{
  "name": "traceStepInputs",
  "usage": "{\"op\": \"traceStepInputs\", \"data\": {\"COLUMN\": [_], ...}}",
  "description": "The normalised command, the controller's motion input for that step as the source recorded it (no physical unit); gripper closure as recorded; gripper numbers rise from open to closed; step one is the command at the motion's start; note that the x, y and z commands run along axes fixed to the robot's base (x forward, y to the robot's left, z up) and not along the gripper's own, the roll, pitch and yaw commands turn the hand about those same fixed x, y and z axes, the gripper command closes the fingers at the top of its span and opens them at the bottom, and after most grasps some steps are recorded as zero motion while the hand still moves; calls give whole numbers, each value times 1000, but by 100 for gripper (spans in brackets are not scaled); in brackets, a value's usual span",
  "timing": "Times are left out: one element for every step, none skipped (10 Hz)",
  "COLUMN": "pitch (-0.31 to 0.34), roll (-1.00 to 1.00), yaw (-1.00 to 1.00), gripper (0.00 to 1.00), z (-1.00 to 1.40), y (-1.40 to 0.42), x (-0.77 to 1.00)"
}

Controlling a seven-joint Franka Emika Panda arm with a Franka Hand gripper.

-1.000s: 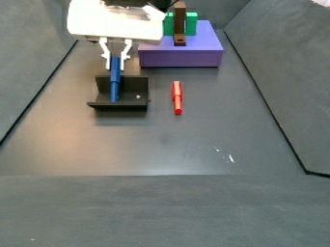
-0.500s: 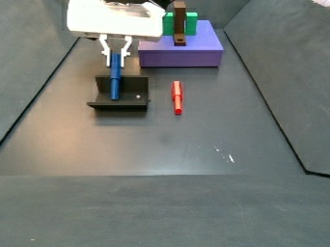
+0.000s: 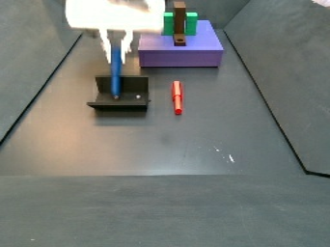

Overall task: Pick up the blue object. Move up. Place the blue object on the fixture. Regrasp the blue object. Move to above the board. Insert the blue object.
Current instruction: Move to above the board.

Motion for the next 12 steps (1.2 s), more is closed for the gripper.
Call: {"op": "traceStepInputs", "data": {"pitch": [-30,-38,6,20,36,65,84,90,151,141,122,125], "roll": [-104,-59,-29,-17,-17,-5,2,8,-1000,-1000,-1000,-1000], "yaw": [2,0,-15,-22,-17,-13,-7,4,-171,-164,-149,-137], "gripper": [100,100,100,100,100,100,100,100,100,100,100,100], "z": [1400,1400,1400,1400,1400,721,373,242,296,276,291,267], "y": [37,39,25,18,26,-5,-8,-9,-1400,-1400,-1400,-1400], "x": [-3,0,6,12,18,27,40,52,-1078,-1106,-1193,-1233]}}
